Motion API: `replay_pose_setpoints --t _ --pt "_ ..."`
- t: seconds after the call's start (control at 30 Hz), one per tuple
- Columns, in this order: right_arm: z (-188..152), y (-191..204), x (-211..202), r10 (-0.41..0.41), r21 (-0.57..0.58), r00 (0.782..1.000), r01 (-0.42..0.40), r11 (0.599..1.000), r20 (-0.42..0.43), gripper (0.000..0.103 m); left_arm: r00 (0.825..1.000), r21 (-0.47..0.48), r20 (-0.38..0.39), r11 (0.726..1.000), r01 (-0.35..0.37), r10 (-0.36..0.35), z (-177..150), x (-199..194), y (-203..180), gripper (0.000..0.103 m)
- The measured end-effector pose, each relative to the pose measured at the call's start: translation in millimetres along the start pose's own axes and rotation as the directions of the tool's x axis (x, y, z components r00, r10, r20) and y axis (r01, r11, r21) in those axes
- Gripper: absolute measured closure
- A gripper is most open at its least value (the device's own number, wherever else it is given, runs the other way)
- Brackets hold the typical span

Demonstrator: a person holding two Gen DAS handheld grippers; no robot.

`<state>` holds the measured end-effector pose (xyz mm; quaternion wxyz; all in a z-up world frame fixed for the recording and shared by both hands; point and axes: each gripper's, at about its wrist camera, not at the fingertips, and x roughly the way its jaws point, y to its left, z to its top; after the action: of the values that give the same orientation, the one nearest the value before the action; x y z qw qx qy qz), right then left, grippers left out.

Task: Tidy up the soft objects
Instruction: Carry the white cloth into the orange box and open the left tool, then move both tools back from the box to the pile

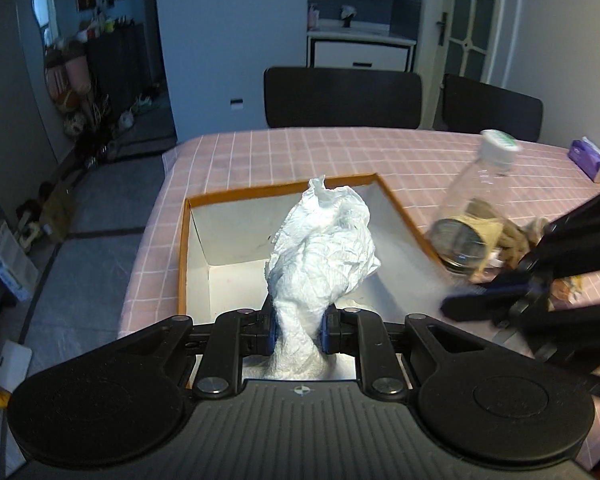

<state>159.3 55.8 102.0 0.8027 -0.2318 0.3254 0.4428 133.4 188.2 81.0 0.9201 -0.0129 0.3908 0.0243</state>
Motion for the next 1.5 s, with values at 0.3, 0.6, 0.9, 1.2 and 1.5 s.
replay_pose_setpoints --t 0.3,0.6,0.9,1.2,1.5 --pt "8 -3 77 -0.079 -0.046 0.990 0.074 0.996 -0.120 0.103 0.997 -0.047 -0.078 0.999 0.006 -0.009 1 47 22 0.082" --pt "12 -12 118 -0.088 -0.036 0.977 0.082 0.996 -0.195 0.102 0.988 -0.047 -0.152 0.999 -0.007 0.000 -2 64 32 0.076" --pt "10 -11 108 -0.079 -0.041 0.981 0.073 0.996 -0.175 0.068 0.990 -0.008 -0.127 0.998 -0.059 0.057 -1 47 26 0.049" --pt "7 -4 66 -0.068 -0.062 0.992 0.061 0.996 -0.109 0.061 0.998 0.004 -0.033 0.998 -0.058 0.058 7 6 15 0.037" --pt "-14 -3 -14 -0.079 -0.057 0.997 0.080 0.995 0.010 0.052 0.996 0.087 0.095 0.996 -0.011 0.003 -1 -45 -27 0.037"
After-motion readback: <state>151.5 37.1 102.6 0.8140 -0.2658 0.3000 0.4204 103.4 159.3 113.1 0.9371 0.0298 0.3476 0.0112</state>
